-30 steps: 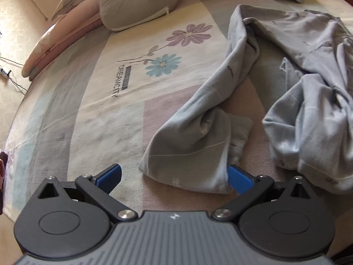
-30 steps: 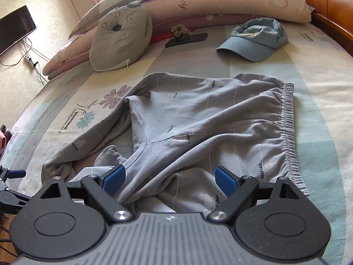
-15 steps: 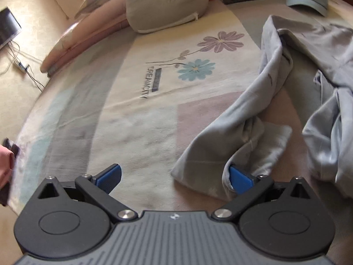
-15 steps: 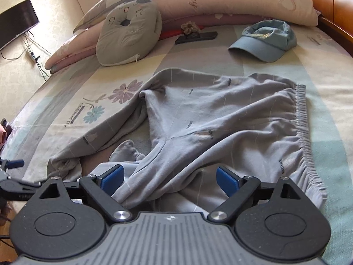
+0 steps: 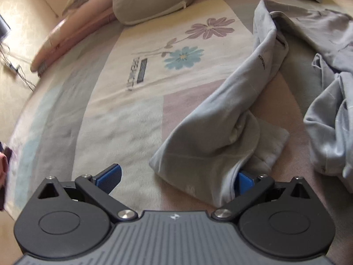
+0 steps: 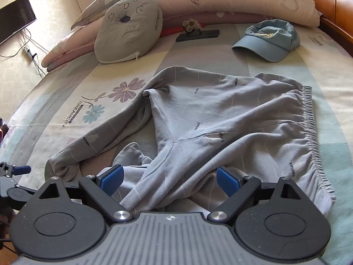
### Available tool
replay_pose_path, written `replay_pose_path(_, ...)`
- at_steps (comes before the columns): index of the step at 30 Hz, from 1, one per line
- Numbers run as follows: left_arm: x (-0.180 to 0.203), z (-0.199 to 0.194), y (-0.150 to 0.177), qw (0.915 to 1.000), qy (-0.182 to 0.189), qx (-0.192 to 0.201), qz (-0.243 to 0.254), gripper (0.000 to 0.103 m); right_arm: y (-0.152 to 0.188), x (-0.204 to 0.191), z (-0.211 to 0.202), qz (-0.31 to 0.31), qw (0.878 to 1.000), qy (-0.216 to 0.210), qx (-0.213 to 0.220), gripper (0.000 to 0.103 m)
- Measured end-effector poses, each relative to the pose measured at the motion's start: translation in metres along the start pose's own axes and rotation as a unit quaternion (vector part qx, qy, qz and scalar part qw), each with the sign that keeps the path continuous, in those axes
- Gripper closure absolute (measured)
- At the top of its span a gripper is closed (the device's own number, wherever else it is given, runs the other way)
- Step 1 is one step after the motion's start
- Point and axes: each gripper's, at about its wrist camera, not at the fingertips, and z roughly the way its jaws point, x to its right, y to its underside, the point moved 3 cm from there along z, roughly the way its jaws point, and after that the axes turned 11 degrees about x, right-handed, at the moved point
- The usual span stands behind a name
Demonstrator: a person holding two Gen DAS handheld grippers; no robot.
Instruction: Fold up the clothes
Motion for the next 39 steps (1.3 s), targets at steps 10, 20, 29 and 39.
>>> replay_pose_path(10, -0.025, 0.014, -0.001, 0.9983, -0.058, 0.002, 0.001, 0.001, -0.002, -0.011, 0.004, -0.004, 1.0, -0.005, 0.001, 0.009)
replay_pose_path(20, -0.054, 0.03, -0.023, 0.9976, -0.062, 0.023, -0.02, 0.001, -0.001, -0.022, 0.004, -0.005, 1.0, 0.009, 0.006, 0.009)
replay_pose_path(29, -0.073, 0.036, -0.016, 0.9947, -0.09, 0.029, -0.039, 0.001, 0.002, -0.035, 0.008, -0.013, 1.0, 0.018, 0.001, 0.009)
replay_pose_path(39, -0.112, 0.056, -0.029, 0.9898, -0.12, 0.058, -0.051, 0.001, 0.005, -0.05, 0.017, -0.018, 1.0, 0.022, -0.006, 0.009)
